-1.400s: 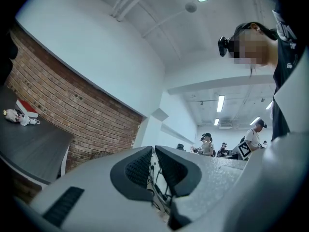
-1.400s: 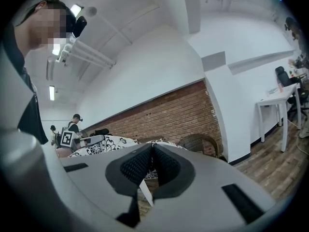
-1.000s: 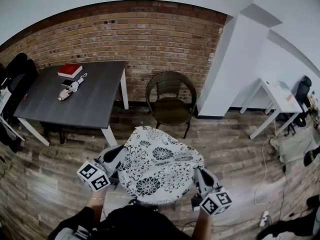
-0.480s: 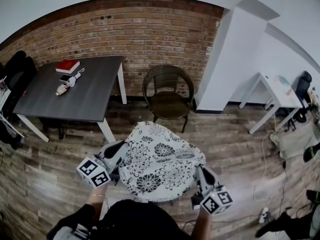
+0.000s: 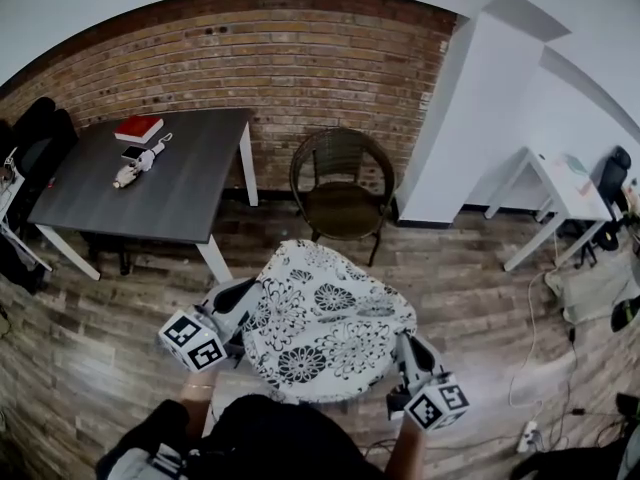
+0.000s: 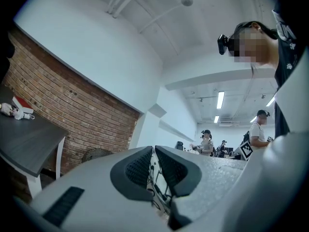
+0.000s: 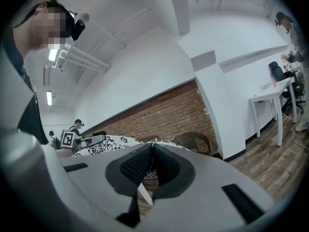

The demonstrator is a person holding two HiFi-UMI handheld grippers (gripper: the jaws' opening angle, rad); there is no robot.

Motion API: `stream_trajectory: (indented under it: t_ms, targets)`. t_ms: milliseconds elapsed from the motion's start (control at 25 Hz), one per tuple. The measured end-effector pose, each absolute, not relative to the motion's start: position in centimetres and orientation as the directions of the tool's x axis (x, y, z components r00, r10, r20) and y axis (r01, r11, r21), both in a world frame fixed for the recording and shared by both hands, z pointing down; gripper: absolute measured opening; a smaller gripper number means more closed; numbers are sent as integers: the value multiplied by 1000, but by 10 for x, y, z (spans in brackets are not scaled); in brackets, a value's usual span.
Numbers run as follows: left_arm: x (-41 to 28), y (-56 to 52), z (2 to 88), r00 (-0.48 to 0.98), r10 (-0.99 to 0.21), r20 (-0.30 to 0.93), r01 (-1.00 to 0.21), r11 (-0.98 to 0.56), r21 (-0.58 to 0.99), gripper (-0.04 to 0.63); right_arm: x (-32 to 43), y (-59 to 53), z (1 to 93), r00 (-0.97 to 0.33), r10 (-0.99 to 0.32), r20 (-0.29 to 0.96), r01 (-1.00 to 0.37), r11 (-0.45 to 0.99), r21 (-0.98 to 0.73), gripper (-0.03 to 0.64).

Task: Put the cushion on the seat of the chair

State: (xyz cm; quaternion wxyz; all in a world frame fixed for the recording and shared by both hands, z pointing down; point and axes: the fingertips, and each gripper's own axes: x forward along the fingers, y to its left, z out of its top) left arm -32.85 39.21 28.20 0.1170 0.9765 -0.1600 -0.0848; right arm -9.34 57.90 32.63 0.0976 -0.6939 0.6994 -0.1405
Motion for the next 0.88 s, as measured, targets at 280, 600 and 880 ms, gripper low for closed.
stream_trajectory:
  t_ms: [280, 600, 880]
  targets:
    - [-285, 357, 283, 943, -301, -143, -254, -927, 275, 17, -59, 554, 319, 16, -997, 72, -942, -39, -332, 8]
    - [-243, 306, 290, 947, -290, -137, -242, -926, 289, 17, -28, 502, 321, 19, -994, 108, -932, -57, -357, 8]
    - [-216, 257, 291, 946, -294, -133, -243, -921, 306, 17, -3, 451, 316, 9, -994, 111, -928, -50, -369, 8]
